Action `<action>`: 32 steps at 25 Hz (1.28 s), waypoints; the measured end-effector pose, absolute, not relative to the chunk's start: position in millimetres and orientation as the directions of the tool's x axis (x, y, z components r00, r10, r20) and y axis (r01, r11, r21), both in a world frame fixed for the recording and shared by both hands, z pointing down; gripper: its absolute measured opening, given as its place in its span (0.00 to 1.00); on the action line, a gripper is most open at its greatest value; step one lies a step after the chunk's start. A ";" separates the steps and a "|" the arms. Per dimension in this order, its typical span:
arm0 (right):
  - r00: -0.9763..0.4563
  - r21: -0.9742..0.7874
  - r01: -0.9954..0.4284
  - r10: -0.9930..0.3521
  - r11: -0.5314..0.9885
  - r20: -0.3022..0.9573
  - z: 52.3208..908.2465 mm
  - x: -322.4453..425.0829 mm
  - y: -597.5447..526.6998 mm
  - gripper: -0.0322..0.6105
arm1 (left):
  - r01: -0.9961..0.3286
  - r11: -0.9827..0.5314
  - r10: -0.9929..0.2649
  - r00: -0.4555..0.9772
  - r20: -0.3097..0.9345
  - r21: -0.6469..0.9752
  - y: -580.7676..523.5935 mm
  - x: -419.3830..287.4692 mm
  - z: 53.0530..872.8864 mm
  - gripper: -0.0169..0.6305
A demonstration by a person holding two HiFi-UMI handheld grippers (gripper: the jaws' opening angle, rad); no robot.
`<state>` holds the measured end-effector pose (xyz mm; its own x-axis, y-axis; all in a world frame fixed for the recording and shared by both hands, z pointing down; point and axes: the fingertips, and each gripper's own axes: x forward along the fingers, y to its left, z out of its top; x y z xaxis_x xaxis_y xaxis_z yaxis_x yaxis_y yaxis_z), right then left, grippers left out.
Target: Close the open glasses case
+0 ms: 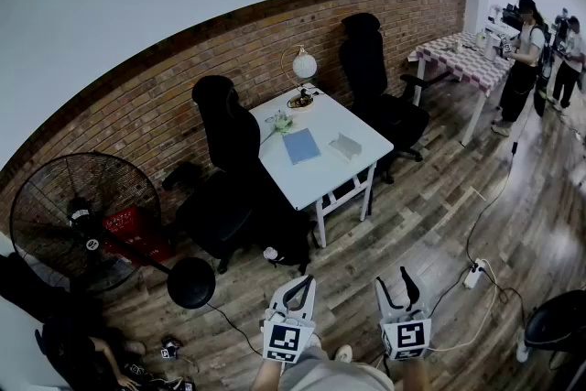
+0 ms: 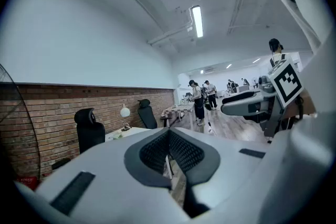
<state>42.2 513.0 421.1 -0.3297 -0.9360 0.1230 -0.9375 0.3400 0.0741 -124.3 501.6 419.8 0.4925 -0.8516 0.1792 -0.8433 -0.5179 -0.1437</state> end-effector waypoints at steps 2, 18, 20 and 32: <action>-0.337 0.064 -0.936 -0.935 0.345 0.114 421.4 44.5 517.7 0.41 | -0.836 -0.526 -0.848 0.501 0.176 -0.154 507.4 -118.9 420.9 0.03; -0.367 0.059 -0.924 -0.920 0.377 0.136 426.3 46.3 496.2 0.41 | -0.837 -0.521 -0.851 0.495 0.174 -0.169 488.2 -104.0 423.7 0.03; -0.366 0.060 -0.924 -0.920 0.377 0.140 426.9 45.8 489.0 0.41 | -0.843 -0.516 -0.853 0.489 0.183 -0.152 482.0 -105.2 425.5 0.03; -0.365 0.063 -0.925 -0.921 0.375 0.138 435.8 41.0 436.6 0.41 | -0.839 -0.527 -0.843 0.495 0.209 -0.137 430.4 -108.0 438.3 0.03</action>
<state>41.0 436.6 435.8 -0.3645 -0.9209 0.1382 -0.9247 0.3755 0.0630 -108.0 430.4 438.3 0.4955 -0.8432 0.2087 -0.8388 -0.5268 -0.1371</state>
